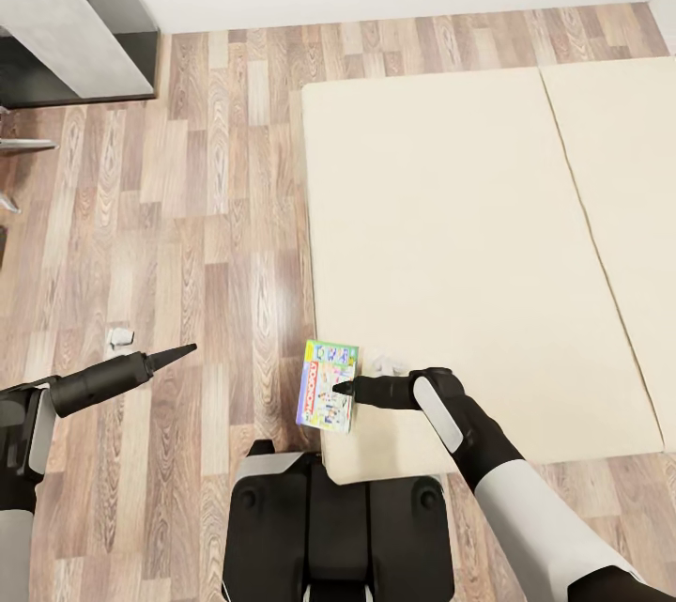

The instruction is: Put all the toys in the child's room - the three board games (two on the bed and one on the table), the two jigsaw puzzles on the table, and the tennis ball on the table - inside the toy box on the table in the child's room.

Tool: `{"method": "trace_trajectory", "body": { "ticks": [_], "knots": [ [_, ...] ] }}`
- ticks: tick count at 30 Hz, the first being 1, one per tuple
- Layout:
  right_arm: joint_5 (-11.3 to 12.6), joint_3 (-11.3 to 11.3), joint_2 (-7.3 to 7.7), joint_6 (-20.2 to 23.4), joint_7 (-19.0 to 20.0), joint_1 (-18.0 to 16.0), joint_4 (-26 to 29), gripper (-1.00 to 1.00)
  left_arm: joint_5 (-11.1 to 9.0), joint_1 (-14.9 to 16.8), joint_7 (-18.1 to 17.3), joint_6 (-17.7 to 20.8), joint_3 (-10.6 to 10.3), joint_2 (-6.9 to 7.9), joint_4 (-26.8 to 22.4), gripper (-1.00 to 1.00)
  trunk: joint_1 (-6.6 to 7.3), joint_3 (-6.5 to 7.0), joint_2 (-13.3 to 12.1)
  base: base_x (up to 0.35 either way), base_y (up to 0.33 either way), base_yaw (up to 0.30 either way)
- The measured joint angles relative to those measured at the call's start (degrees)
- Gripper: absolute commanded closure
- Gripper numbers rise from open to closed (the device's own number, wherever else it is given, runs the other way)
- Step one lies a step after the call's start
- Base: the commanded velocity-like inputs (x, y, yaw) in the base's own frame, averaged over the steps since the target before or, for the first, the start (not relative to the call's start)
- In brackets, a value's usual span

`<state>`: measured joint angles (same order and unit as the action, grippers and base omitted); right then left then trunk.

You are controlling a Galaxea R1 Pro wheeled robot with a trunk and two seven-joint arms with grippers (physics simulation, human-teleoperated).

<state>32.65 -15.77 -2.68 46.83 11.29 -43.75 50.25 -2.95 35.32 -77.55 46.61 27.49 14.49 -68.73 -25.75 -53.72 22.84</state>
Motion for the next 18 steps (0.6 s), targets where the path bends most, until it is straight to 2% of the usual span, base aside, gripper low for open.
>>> {"method": "trace_trajectory", "body": {
  "ticks": [18],
  "knots": [
    [0.1,0.0,0.01,0.0,0.0,0.0,0.0,-1.00,0.0,0.0,0.0,0.0,0.0,0.00,0.0,-1.00,0.00,1.69,0.0,0.000,0.000,0.000]
  ]
}}
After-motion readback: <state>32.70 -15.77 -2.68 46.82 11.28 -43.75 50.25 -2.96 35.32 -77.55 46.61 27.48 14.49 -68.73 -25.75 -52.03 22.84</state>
